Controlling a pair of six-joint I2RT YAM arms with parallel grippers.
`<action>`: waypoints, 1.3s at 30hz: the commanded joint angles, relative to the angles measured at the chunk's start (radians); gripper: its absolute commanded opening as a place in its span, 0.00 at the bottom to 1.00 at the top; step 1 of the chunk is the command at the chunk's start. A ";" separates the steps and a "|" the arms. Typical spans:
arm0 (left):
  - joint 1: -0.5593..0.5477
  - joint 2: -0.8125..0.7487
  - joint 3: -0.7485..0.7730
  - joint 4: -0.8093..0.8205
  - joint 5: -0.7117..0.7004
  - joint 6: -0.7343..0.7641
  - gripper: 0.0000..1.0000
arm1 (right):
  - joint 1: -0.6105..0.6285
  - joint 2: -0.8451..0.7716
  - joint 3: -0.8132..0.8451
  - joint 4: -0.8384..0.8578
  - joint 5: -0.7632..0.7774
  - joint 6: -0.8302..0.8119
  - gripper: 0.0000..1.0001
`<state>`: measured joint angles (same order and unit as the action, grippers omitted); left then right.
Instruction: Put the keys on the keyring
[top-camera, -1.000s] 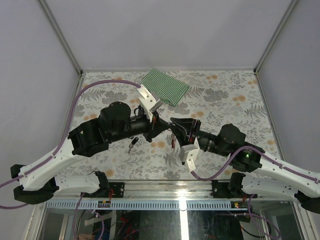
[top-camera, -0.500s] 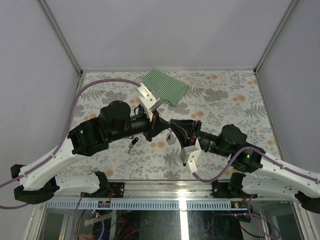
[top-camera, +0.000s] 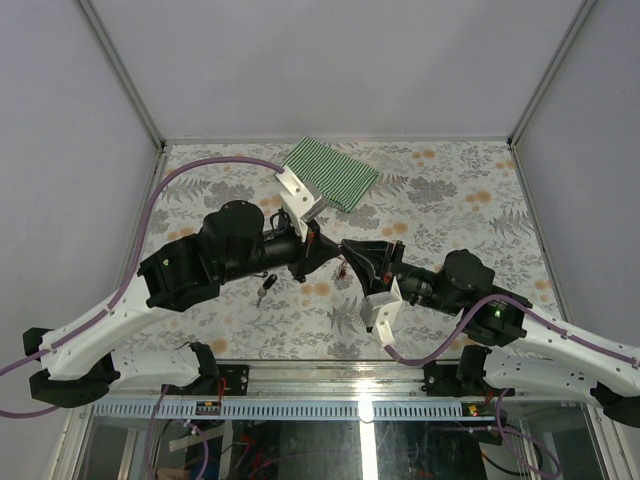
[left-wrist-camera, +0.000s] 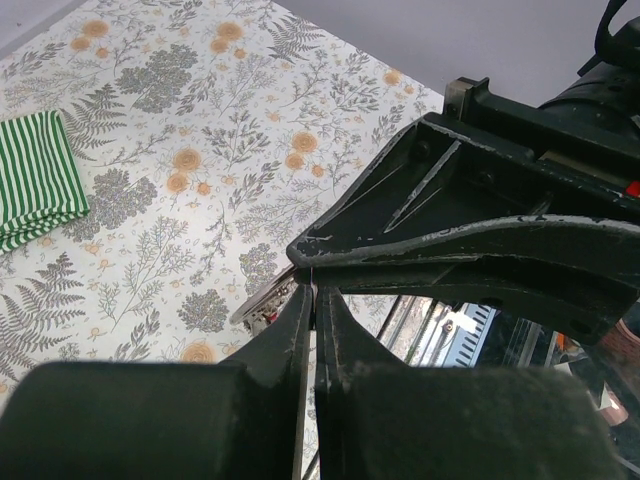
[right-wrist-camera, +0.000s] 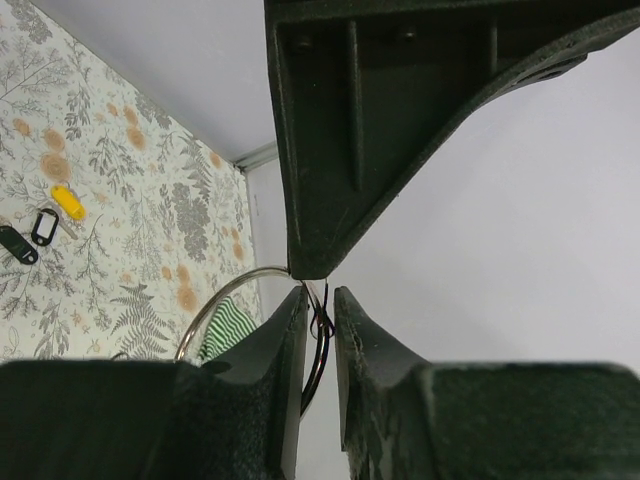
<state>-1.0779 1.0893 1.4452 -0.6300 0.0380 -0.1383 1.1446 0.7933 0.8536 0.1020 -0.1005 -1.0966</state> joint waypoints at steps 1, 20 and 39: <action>0.004 -0.001 0.038 0.018 0.018 -0.003 0.00 | 0.007 -0.015 0.005 0.048 0.028 -0.008 0.19; 0.006 -0.095 -0.016 0.057 -0.079 -0.010 0.49 | 0.008 0.014 0.130 -0.134 0.082 0.087 0.00; 0.007 -0.124 -0.165 0.241 -0.117 -0.090 0.56 | 0.007 0.061 0.202 -0.193 0.143 0.177 0.00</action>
<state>-1.0760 0.9546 1.2987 -0.5297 -0.0727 -0.1921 1.1454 0.8501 1.0012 -0.1417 0.0116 -0.9485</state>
